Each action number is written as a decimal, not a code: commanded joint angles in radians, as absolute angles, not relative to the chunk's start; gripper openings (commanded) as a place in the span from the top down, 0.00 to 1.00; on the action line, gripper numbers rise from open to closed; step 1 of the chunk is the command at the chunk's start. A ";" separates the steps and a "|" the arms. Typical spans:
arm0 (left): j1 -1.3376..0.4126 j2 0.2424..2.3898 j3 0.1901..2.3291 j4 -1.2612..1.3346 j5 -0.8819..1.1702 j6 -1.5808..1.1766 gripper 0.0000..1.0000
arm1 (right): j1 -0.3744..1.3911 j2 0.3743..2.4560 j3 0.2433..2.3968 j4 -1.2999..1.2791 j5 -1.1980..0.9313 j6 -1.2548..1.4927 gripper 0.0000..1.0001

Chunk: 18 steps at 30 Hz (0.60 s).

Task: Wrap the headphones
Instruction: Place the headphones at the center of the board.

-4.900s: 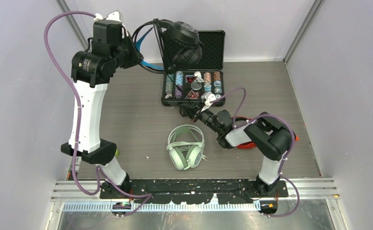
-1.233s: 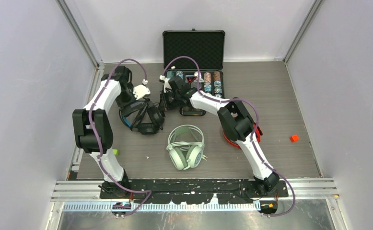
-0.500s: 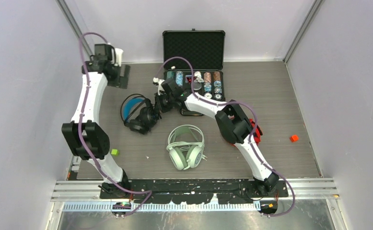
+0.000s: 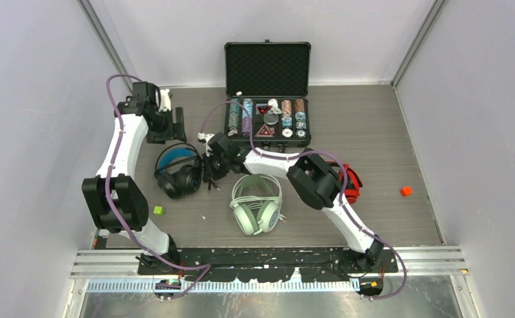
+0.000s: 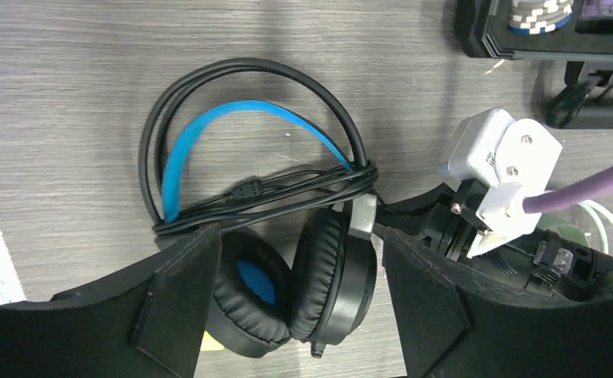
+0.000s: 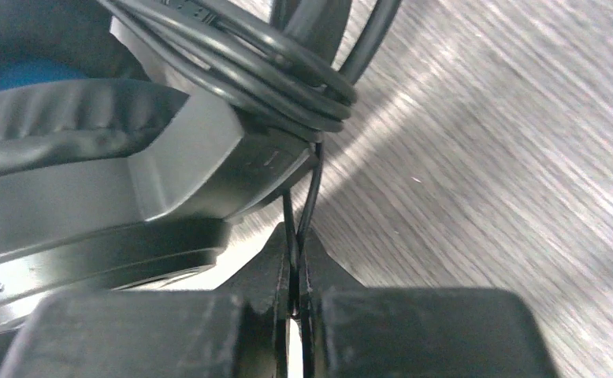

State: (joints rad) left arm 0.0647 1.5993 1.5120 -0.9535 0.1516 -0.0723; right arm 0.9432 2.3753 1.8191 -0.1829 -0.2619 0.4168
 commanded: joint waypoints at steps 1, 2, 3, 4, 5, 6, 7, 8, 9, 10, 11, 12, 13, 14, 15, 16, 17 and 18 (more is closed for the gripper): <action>0.044 1.649 1.517 -0.918 0.231 -0.108 0.24 | 0.933 2.267 1.775 -0.104 -0.214 0.366 0.98; 0.042 1.671 1.522 -0.907 0.254 -0.114 0.24 | 0.933 2.268 1.775 -0.109 -0.216 0.351 0.98; 0.037 1.692 1.526 -0.895 0.261 -0.129 0.24 | 0.934 2.272 1.774 -0.115 -0.212 0.340 0.98; 0.032 1.716 1.529 -0.887 0.267 -0.138 0.24 | 0.934 2.273 1.771 -0.115 -0.206 0.331 0.98; 0.025 1.737 1.530 -0.882 0.278 -0.146 0.24 | 0.934 2.273 1.770 -0.114 -0.203 0.324 0.98; 0.019 1.758 1.522 -0.868 0.289 -0.156 0.24 | 0.934 2.275 1.768 -0.115 -0.203 0.315 0.98; 0.011 1.779 1.513 -0.852 0.298 -0.166 0.25 | 0.934 2.275 1.767 -0.115 -0.202 0.306 0.98; 0.009 1.799 1.509 -0.843 0.315 -0.166 0.26 | 0.934 2.272 1.765 -0.116 -0.200 0.295 0.97; -0.021 1.823 1.507 -0.843 0.318 -0.159 0.27 | 0.933 2.270 1.761 -0.117 -0.195 0.282 0.95; -0.034 1.845 1.510 -0.849 0.306 -0.155 0.28 | 0.934 2.266 1.756 -0.117 -0.185 0.269 0.93; -0.039 1.865 1.514 -0.857 0.291 -0.155 0.30 | 0.934 2.263 1.753 -0.117 -0.172 0.254 0.91; -0.042 1.884 1.519 -0.865 0.292 -0.153 0.35 | 0.933 2.260 1.750 -0.119 -0.156 0.236 0.91; -0.041 1.901 1.522 -0.871 0.297 -0.152 0.40 | 0.932 2.258 1.746 -0.124 -0.137 0.213 0.90; -0.042 1.911 1.524 -0.879 0.296 -0.150 0.43 | 0.933 2.258 1.747 -0.132 -0.119 0.182 0.89; -0.044 1.919 1.527 -0.887 0.296 -0.146 0.46 | 0.933 2.258 1.747 -0.143 -0.099 0.162 0.88; -0.044 1.924 1.529 -0.894 0.293 -0.140 0.48 | 0.933 2.256 1.746 -0.150 -0.076 0.141 0.86; -0.046 1.925 1.528 -0.900 0.287 -0.135 0.49 | 0.932 2.253 1.741 -0.154 -0.056 0.125 0.85; -0.045 1.924 1.525 -0.904 0.281 -0.134 0.51 | 0.933 2.250 1.734 -0.155 -0.036 0.111 0.83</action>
